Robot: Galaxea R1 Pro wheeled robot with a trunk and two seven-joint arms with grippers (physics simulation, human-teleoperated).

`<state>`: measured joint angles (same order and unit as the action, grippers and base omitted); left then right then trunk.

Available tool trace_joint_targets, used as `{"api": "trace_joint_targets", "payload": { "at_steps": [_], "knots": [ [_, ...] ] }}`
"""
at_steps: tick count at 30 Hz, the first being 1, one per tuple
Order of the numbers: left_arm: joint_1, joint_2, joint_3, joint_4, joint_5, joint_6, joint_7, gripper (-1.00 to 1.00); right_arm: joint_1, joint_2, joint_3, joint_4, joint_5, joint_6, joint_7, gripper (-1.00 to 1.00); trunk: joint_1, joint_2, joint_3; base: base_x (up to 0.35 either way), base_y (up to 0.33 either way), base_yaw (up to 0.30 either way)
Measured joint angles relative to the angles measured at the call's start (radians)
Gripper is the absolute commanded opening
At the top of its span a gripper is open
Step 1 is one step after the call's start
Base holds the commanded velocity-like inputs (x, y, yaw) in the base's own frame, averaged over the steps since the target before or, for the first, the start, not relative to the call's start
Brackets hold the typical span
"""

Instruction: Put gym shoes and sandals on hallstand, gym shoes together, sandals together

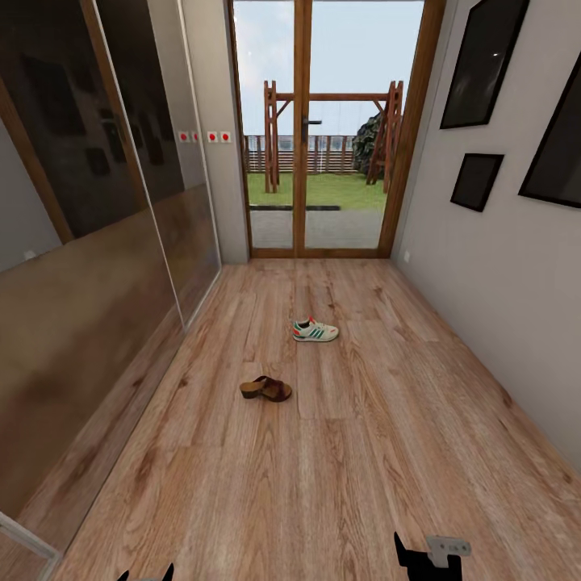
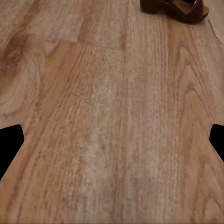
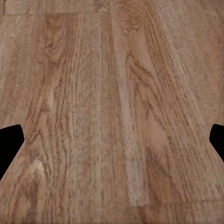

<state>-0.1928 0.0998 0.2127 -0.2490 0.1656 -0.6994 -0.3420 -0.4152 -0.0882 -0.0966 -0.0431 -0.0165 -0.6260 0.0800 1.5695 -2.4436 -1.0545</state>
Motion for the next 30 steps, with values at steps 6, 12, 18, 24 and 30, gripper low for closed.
{"api": "trace_joint_targets", "payload": {
  "at_steps": [6, 12, 18, 24, 30],
  "knots": [
    [0.001, 0.0, -0.002, 0.0, -0.001, 0.0, 0.0, 1.0, 0.0, 0.0, -0.001, -0.001, 0.0, 0.0, -0.001, 1.0, 0.0, 0.0, 0.0, 0.0, 0.0, 0.0],
    [0.002, 0.001, -0.002, 0.0, -0.002, 0.0, 0.0, 1.0, 0.0, 0.001, 0.0, -0.001, 0.0, 0.0, 0.001, 1.0, 0.0, 0.0, 0.0, 0.041, -0.069, 0.0],
    [0.002, 0.001, -0.002, 0.0, -0.001, 0.0, 0.0, 1.0, 0.0, 0.001, 0.0, -0.001, 0.0, 0.0, 0.001, 1.0, 0.0, 0.0, 0.0, 0.094, -0.196, 0.0],
    [0.002, 0.002, -0.002, 0.0, -0.002, 0.0, 0.0, 1.0, 0.0, 0.001, 0.0, -0.001, 0.001, 0.0, 0.001, 1.0, 0.0, 0.0, 0.0, 0.116, -0.233, 0.0],
    [0.002, 0.003, -0.002, 0.0, -0.001, -0.001, 0.001, 1.0, 0.0, 0.002, 0.0, -0.001, 0.002, 0.0, 0.003, 1.0, 0.0, 0.0, 0.0, 0.148, -0.244, 0.0]
  ]
}}
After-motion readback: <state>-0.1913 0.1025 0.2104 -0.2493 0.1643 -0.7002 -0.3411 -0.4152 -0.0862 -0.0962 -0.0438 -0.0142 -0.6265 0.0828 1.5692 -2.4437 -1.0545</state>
